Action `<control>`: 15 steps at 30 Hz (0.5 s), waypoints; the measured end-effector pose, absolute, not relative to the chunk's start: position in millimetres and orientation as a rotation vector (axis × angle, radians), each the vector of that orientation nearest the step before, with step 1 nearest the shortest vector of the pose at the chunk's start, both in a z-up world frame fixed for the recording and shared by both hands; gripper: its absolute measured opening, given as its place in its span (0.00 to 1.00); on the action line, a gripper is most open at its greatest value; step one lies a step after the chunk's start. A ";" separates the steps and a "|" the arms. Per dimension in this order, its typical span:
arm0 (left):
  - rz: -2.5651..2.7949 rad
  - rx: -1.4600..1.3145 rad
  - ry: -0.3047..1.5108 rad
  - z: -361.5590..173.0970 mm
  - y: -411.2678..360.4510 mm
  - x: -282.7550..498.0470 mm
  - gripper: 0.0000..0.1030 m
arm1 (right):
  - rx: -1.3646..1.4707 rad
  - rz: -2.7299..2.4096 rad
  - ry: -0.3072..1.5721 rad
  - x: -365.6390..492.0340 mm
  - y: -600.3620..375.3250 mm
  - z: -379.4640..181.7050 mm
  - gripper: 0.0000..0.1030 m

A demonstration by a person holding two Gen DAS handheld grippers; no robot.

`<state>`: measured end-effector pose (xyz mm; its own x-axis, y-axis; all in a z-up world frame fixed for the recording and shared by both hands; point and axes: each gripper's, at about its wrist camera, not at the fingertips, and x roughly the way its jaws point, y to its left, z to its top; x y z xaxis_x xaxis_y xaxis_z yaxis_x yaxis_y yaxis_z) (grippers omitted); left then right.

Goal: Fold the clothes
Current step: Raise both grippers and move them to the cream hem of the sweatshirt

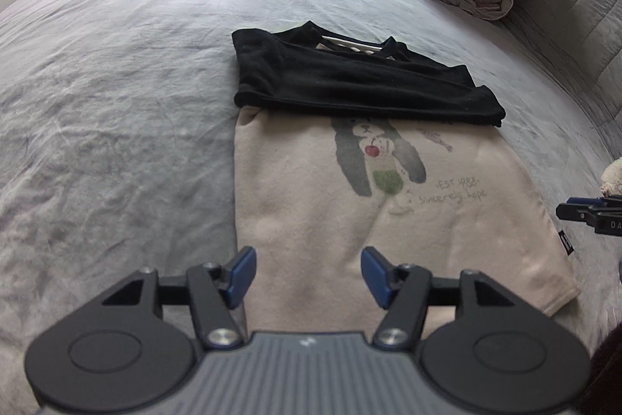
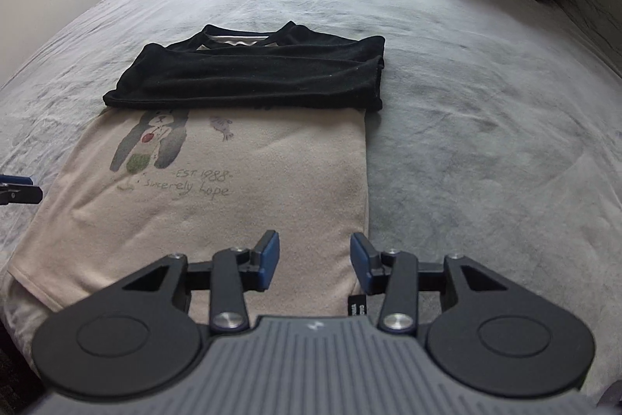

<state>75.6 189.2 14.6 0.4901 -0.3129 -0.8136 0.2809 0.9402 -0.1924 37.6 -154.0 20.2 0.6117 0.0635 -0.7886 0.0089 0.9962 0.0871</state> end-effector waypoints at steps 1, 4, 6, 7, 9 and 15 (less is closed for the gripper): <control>-0.362 -0.047 1.010 13.9 191.8 70.9 0.61 | 0.097 0.031 0.916 32.1 -155.0 19.8 0.43; -0.367 -0.077 1.040 11.6 199.6 57.4 0.62 | 0.132 0.029 0.925 16.7 -158.9 18.3 0.43; -0.364 -0.083 1.042 9.2 204.7 48.9 0.64 | 0.160 0.031 0.926 8.6 -162.3 17.3 0.44; -0.363 -0.088 1.043 7.2 207.4 45.9 0.64 | 0.173 0.032 0.926 4.6 -164.0 16.8 0.44; -0.362 -0.106 1.053 2.5 212.9 41.8 0.65 | 0.202 0.035 0.921 -1.6 -167.7 15.1 0.46; -0.388 -0.187 1.054 -16.6 227.6 36.1 0.65 | 0.318 0.012 0.919 -10.9 -184.6 2.6 0.48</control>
